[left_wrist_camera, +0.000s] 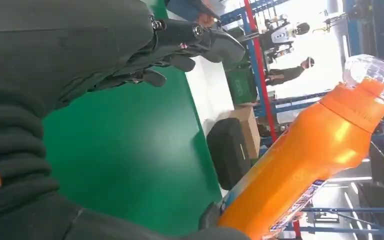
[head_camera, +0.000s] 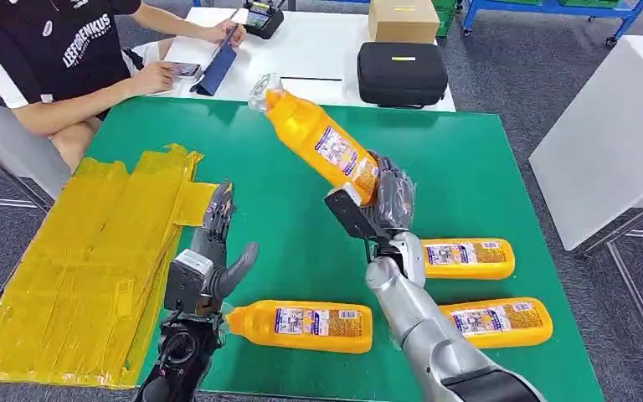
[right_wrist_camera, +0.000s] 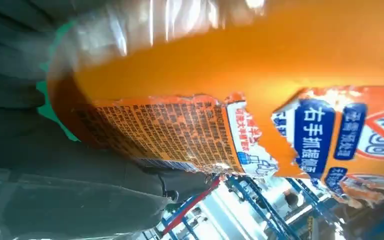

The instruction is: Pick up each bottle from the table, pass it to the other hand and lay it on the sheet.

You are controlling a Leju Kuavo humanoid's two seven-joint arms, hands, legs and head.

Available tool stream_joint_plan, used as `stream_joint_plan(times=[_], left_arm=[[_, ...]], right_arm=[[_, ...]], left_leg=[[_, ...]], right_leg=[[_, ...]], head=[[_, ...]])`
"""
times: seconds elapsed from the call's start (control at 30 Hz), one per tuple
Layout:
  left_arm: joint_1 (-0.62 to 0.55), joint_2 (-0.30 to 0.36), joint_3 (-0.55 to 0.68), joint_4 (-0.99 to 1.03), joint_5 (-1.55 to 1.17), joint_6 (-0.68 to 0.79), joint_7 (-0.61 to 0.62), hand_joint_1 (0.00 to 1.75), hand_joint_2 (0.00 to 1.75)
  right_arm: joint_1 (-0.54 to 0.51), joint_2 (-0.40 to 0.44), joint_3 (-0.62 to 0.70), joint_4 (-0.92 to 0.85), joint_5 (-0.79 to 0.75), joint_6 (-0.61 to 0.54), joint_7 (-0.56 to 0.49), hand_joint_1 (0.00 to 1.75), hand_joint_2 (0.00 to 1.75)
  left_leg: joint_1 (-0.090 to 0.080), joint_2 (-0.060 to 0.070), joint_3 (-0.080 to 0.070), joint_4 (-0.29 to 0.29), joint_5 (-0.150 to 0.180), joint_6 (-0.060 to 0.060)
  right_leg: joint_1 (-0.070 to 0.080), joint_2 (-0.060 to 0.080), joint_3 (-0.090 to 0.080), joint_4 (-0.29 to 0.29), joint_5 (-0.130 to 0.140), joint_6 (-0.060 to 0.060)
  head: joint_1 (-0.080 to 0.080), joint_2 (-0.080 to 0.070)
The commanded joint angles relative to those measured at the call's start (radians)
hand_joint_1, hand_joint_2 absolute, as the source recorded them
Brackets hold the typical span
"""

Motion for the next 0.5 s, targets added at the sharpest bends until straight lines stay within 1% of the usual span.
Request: stream_joint_plan(times=[0.03, 0.13, 0.17, 0.2, 0.27, 0.3, 0.33, 0.37, 0.4, 0.43, 0.47, 0.5], left_arm=[[-0.112, 0.045, -0.038, 0.071, 0.013, 0.010, 0.054, 0.00, 1.75], [-0.157, 0.044, -0.038, 0.093, 0.060, -0.031, 0.069, 0.00, 1.75], [-0.171, 0.045, -0.040, 0.100, 0.074, -0.047, 0.077, 0.00, 1.75], [-0.192, 0.045, -0.039, 0.115, 0.100, -0.077, 0.094, 0.00, 1.75], [-0.228, 0.043, -0.039, 0.131, 0.122, -0.094, 0.107, 0.00, 1.75], [-0.280, 0.039, -0.043, 0.147, 0.137, -0.113, 0.121, 0.00, 1.75], [-0.305, 0.035, -0.043, 0.153, 0.145, -0.123, 0.136, 0.00, 1.75], [-0.329, 0.034, -0.052, 0.162, 0.152, -0.135, 0.145, 0.00, 1.75], [-0.345, 0.032, -0.057, 0.167, 0.155, -0.139, 0.150, 0.00, 1.75], [-0.356, 0.033, -0.067, 0.173, 0.159, -0.146, 0.156, 0.00, 1.75], [-0.358, 0.032, -0.072, 0.174, 0.161, -0.147, 0.157, 0.00, 1.75], [-0.368, 0.034, -0.087, 0.184, 0.163, -0.152, 0.163, 0.00, 1.75]], right_arm=[[0.018, 0.039, -0.046, -0.102, -0.263, 0.146, -0.144, 1.75, 1.75], [0.037, 0.042, -0.001, -0.134, -0.374, 0.287, -0.155, 1.75, 1.75], [0.036, 0.042, 0.018, -0.129, -0.389, 0.319, -0.153, 1.75, 1.75], [0.035, 0.047, 0.035, -0.124, -0.411, 0.355, -0.155, 1.75, 1.75], [0.030, 0.050, 0.071, -0.110, -0.438, 0.418, -0.151, 1.75, 1.75], [0.023, 0.050, 0.107, -0.091, -0.472, 0.559, -0.145, 1.75, 1.75], [0.023, 0.053, 0.121, -0.081, -0.475, 0.579, -0.142, 1.75, 1.75], [0.018, 0.051, 0.144, -0.063, -0.486, 0.627, -0.131, 1.75, 1.75], [0.019, 0.051, 0.153, -0.055, -0.496, 0.649, -0.132, 1.75, 1.75], [0.017, 0.051, 0.162, -0.046, -0.515, 0.693, -0.135, 1.75, 1.75], [0.017, 0.050, 0.167, -0.044, -0.524, 0.710, -0.135, 1.75, 1.75], [0.018, 0.049, 0.182, -0.037, -0.555, 0.800, -0.139, 1.75, 1.75]], left_leg=[[0.001, 0.000, 0.002, 0.000, -0.001, -0.002], [0.001, 0.000, 0.004, 0.000, -0.002, -0.003], [0.001, 0.000, 0.005, 0.000, -0.002, -0.003], [0.001, 0.000, 0.003, 0.000, -0.001, -0.002], [0.001, 0.000, 0.004, 0.000, -0.002, -0.003], [0.001, 0.000, 0.002, 0.000, -0.001, -0.002], [0.001, 0.001, 0.003, 0.001, -0.002, -0.003], [0.001, 0.000, 0.004, 0.002, -0.002, -0.003], [0.002, -0.001, 0.002, 0.002, -0.001, -0.003], [0.001, -0.001, 0.004, 0.002, -0.002, -0.003], [0.002, 0.000, 0.005, 0.002, -0.002, -0.004], [0.001, 0.000, 0.006, 0.002, -0.003, -0.004]], right_leg=[[0.001, -0.001, 0.002, 0.000, -0.001, -0.002], [0.001, -0.001, 0.004, 0.000, -0.002, -0.002], [0.002, -0.002, 0.005, 0.001, -0.003, -0.003], [0.001, -0.002, 0.003, 0.000, -0.002, -0.002], [0.001, -0.001, 0.003, 0.001, -0.002, -0.003], [0.001, -0.001, 0.002, 0.000, -0.001, -0.002], [0.001, -0.001, 0.003, 0.001, -0.002, -0.002], [0.002, -0.002, 0.004, 0.002, -0.003, -0.003], [0.002, -0.003, 0.002, 0.002, -0.002, -0.002], [0.002, -0.003, 0.004, 0.002, -0.003, -0.003], [0.002, -0.003, 0.005, 0.002, -0.003, -0.003], [0.002, -0.003, 0.006, 0.002, -0.004, -0.004]], head=[[0.000, 0.000], [0.000, 0.000], [0.000, 0.000], [0.000, 0.000], [0.000, 0.000], [0.000, 0.000], [0.000, 0.000], [0.000, 0.000], [0.000, 0.000], [0.000, 0.000], [0.000, 0.000], [0.000, 0.000]])
